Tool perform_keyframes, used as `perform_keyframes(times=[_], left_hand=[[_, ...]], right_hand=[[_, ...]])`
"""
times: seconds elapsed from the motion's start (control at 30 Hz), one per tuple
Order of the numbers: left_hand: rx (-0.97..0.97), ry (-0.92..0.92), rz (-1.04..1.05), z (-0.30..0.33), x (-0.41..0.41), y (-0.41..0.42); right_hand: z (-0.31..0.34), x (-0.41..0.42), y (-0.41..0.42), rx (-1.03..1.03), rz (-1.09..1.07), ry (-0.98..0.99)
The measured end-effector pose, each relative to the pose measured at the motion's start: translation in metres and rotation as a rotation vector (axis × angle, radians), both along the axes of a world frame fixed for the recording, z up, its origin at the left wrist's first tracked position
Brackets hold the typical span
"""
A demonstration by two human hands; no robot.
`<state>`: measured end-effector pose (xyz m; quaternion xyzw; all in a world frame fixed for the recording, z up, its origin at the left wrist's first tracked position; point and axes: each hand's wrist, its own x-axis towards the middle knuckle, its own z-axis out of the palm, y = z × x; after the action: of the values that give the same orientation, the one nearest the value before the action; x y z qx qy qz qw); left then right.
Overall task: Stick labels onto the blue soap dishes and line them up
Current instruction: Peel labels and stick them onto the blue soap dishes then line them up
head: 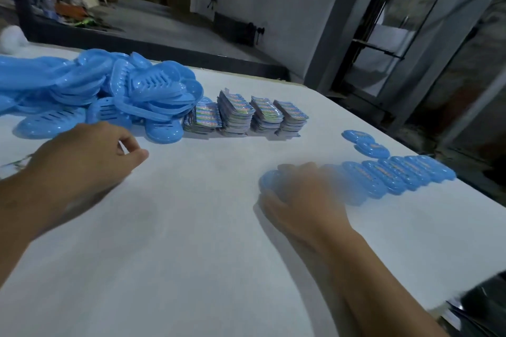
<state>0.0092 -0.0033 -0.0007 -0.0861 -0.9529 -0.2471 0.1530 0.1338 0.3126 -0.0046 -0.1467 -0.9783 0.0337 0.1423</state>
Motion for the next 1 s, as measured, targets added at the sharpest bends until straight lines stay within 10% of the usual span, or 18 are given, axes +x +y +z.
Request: perform_keyframes(times=[0.63,1.0], left_hand=[[0.019,-0.049,-0.054,-0.015,-0.018,0.0],[-0.115,-0.126,-0.013,0.008,0.004,0.01]], right_hand=[[0.001,-0.002,0.059,-0.141,-0.07,-0.038],[0.019,-0.073,-0.042,-0.231,0.277,0.048]])
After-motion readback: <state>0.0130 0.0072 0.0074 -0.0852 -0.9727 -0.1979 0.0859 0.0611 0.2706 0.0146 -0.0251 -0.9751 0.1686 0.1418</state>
